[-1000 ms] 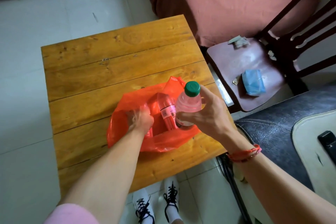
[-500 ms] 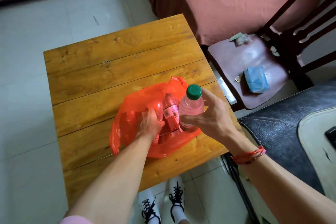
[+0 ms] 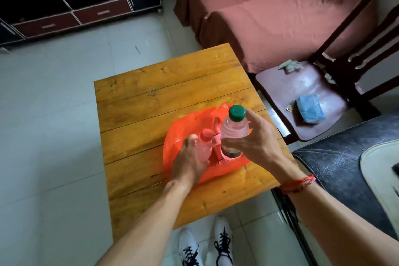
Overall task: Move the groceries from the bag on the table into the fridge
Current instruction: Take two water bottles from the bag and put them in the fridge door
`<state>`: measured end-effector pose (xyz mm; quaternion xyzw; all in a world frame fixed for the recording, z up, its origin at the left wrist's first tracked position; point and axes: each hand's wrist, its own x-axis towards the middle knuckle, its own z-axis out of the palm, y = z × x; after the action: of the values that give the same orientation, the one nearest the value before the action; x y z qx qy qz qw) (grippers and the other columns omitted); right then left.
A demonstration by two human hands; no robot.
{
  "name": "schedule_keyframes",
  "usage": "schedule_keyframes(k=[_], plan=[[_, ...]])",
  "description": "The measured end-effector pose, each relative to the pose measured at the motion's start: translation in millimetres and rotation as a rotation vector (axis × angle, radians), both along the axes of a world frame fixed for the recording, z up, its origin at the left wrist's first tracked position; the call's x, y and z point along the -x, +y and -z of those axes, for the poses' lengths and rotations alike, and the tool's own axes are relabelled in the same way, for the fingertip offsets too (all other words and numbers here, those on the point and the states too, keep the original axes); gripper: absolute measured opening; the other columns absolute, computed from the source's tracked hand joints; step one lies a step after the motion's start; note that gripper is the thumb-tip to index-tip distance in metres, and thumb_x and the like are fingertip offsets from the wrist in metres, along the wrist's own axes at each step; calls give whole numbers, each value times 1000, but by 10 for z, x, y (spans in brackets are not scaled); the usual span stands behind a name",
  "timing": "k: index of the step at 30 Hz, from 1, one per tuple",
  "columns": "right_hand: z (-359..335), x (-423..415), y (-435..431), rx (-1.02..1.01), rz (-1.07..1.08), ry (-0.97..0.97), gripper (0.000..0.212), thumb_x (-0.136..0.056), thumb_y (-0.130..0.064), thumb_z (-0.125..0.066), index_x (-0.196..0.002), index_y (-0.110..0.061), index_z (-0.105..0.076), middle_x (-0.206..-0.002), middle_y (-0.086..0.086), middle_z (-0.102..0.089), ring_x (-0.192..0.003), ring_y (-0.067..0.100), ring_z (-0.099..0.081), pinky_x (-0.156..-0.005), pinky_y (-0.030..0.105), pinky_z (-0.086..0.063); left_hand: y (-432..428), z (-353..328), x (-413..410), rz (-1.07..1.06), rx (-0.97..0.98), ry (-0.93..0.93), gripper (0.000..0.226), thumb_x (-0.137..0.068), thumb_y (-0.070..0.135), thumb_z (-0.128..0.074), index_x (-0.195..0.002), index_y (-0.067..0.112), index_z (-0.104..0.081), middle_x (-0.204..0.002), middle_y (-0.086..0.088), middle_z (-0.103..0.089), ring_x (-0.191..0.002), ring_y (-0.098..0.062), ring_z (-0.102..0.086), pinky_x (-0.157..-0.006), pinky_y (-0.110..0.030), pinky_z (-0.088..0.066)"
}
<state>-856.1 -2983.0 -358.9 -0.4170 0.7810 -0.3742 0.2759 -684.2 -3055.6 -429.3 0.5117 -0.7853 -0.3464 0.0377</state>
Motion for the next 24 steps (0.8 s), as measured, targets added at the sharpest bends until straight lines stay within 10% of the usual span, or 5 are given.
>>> schedule_keyframes(k=[11,19,24], plan=[[-1026,-392,-71,76,-57,-3,57,-60,-17,-94,-110,-26,-67,-96,-11,-70,-91,18,-68,-79,44,-60,-186,-1374,-461,-119,85,451,68,-62,18,-89,-120,25,-55,-112,9,-62,-102,-9,-56,-76,-12,-40],[-1960,-582,-266,186,-130,25,53,-60,-20,-91,-103,-39,-66,-89,-14,-72,-80,9,-69,-75,36,-61,-409,-2535,-878,-128,36,648,66,-67,30,-89,-123,33,-54,-117,8,-63,-108,-16,-61,-89,-41,-55],[-2596,-690,-352,243,-165,29,45,-58,-26,-90,-93,-38,-65,-84,-16,-73,-77,6,-69,-67,25,-54,-434,-3258,-1106,-98,100,712,60,-71,24,-86,-121,33,-53,-113,6,-62,-100,-12,-62,-78,-33,-56]])
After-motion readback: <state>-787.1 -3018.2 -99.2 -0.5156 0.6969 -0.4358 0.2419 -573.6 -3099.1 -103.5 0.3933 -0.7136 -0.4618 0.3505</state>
